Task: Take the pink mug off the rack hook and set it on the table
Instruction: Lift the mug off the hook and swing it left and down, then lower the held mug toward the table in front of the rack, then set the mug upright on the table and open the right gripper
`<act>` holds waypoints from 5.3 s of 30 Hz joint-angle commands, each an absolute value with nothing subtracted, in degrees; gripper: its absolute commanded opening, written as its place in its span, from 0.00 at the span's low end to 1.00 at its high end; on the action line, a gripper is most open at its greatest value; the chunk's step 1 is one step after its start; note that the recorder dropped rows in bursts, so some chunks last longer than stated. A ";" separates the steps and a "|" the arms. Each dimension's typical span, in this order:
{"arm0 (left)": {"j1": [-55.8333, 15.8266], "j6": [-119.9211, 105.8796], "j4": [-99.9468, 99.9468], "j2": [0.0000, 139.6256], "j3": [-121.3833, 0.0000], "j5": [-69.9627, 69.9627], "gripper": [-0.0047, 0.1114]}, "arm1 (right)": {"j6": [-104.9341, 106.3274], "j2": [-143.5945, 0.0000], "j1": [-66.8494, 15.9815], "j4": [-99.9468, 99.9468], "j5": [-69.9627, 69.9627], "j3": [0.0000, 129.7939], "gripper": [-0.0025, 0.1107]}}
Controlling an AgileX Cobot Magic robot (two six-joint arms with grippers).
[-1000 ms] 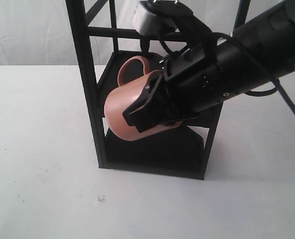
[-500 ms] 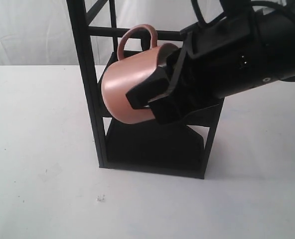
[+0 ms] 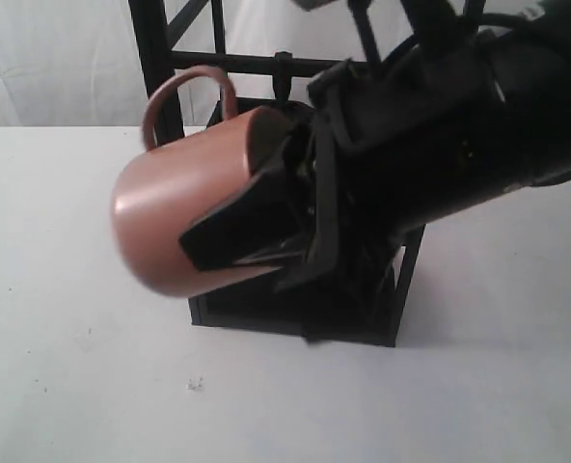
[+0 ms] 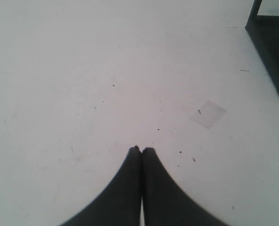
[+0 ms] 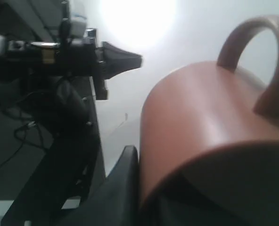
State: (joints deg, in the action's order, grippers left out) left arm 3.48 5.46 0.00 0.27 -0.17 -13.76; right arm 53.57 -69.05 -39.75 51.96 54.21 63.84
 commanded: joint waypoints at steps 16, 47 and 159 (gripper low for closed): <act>3.20 5.54 0.00 0.00 0.00 -14.16 0.04 | 34.31 -73.73 -53.01 20.34 56.40 60.42 0.02; 3.20 5.54 0.00 0.00 0.00 -14.16 0.04 | 26.71 -83.59 -53.26 15.79 54.58 61.53 0.02; 3.20 5.54 0.00 0.00 0.00 -14.16 0.04 | 3.79 -112.24 -53.60 8.96 59.86 82.55 0.11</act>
